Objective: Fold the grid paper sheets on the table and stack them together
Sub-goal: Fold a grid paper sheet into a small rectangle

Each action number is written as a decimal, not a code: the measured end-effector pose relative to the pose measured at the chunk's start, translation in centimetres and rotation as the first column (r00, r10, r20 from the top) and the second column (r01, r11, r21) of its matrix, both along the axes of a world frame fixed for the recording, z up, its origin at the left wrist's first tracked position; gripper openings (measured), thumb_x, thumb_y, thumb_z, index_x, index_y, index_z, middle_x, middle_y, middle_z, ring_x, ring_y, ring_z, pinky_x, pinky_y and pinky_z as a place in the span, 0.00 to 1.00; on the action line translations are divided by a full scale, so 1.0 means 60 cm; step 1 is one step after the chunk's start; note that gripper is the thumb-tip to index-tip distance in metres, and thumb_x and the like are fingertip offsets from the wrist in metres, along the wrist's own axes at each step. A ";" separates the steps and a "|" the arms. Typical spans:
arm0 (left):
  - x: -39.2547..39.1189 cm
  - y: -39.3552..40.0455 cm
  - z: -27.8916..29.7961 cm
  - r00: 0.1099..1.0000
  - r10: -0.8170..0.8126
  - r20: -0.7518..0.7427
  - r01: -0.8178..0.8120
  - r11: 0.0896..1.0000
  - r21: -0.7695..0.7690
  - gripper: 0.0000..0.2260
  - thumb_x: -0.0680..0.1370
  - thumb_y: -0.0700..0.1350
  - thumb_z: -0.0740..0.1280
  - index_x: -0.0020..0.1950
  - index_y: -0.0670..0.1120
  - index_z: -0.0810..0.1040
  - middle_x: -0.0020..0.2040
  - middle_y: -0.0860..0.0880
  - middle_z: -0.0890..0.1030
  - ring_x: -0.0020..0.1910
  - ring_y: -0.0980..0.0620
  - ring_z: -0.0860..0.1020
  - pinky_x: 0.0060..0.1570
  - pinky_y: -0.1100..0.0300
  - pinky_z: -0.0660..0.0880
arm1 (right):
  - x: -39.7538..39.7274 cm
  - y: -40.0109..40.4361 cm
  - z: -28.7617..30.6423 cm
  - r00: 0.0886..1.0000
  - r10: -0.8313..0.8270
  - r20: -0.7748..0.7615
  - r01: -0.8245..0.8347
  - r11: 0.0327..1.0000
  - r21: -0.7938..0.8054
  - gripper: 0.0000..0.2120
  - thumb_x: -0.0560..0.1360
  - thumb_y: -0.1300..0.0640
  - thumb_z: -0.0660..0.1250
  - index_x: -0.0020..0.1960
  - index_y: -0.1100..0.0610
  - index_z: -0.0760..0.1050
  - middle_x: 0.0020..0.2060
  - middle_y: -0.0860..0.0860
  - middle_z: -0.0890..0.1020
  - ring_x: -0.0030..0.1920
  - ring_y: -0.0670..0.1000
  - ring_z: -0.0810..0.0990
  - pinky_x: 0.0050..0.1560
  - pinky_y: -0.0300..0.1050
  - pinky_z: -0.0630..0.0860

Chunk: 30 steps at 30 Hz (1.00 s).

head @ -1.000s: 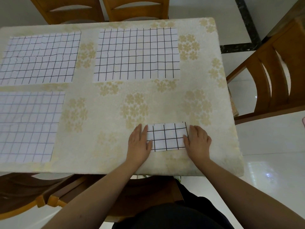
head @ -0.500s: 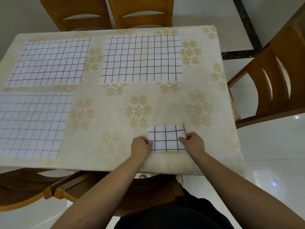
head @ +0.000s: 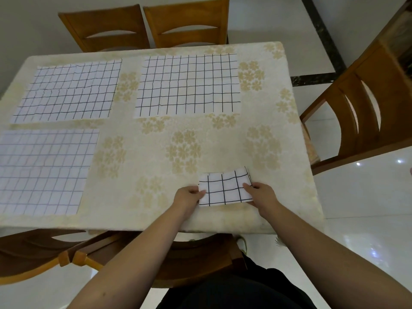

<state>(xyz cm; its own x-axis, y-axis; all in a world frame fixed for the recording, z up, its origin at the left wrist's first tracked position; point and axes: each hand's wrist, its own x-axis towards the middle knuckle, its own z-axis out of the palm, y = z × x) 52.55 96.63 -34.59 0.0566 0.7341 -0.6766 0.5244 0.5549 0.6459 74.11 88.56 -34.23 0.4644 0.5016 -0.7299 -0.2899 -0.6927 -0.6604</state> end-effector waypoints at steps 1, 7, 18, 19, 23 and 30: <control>0.001 0.000 -0.001 1.000 -0.006 -0.001 0.006 1.000 -0.008 0.12 0.74 0.47 0.74 0.53 0.42 0.80 0.44 0.50 0.81 0.40 0.55 0.77 0.39 0.65 0.72 | 0.003 -0.002 -0.002 1.000 0.003 -0.016 -0.002 1.000 0.003 0.19 0.74 0.56 0.72 0.59 0.66 0.76 0.54 0.62 0.80 0.56 0.60 0.79 0.51 0.53 0.80; 0.008 -0.004 0.007 0.999 -0.033 0.039 0.033 0.999 0.013 0.04 0.78 0.45 0.69 0.48 0.46 0.82 0.46 0.47 0.85 0.47 0.47 0.82 0.49 0.52 0.79 | 0.023 -0.014 -0.003 0.997 0.072 0.017 -0.073 0.995 0.065 0.18 0.74 0.56 0.72 0.59 0.62 0.74 0.52 0.55 0.77 0.51 0.53 0.76 0.46 0.46 0.75; 0.034 -0.013 0.040 0.977 -0.172 0.125 0.164 0.984 0.075 0.11 0.79 0.43 0.67 0.54 0.36 0.75 0.34 0.47 0.65 0.37 0.50 0.70 0.44 0.57 0.74 | 0.085 -0.020 0.019 0.985 0.016 -0.172 0.027 0.968 0.249 0.10 0.77 0.56 0.68 0.56 0.59 0.79 0.52 0.56 0.83 0.52 0.56 0.83 0.56 0.55 0.79; 0.036 -0.015 0.042 0.975 -0.162 0.155 0.154 0.986 0.065 0.09 0.79 0.43 0.66 0.56 0.39 0.77 0.35 0.45 0.68 0.38 0.49 0.72 0.45 0.57 0.75 | 0.089 -0.020 0.021 0.984 0.010 -0.177 0.035 0.968 0.250 0.09 0.78 0.56 0.67 0.55 0.59 0.79 0.51 0.56 0.83 0.50 0.56 0.83 0.54 0.53 0.80; 0.057 -0.030 0.057 0.958 -0.054 0.281 0.056 0.998 0.002 0.07 0.79 0.46 0.67 0.54 0.45 0.80 0.49 0.44 0.85 0.50 0.46 0.83 0.55 0.51 0.79 | 0.098 -0.024 0.029 0.979 -0.004 -0.206 0.060 0.962 0.266 0.04 0.78 0.58 0.67 0.49 0.58 0.79 0.47 0.56 0.83 0.45 0.54 0.82 0.45 0.48 0.80; 0.090 -0.042 0.074 0.968 -0.006 0.253 -0.008 0.998 0.056 0.04 0.77 0.42 0.70 0.51 0.47 0.81 0.47 0.47 0.86 0.47 0.46 0.84 0.48 0.52 0.81 | 0.113 -0.043 0.032 0.978 -0.021 -0.206 0.080 0.956 0.282 0.05 0.77 0.58 0.68 0.50 0.59 0.79 0.49 0.58 0.84 0.49 0.58 0.83 0.47 0.51 0.80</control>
<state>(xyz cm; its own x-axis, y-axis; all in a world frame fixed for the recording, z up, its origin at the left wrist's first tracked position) 57.94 94.12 -30.15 0.2200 0.7705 -0.5983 0.3397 0.5145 0.7874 80.91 85.99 -32.34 0.3546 0.6834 -0.6381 -0.4651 -0.4631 -0.7545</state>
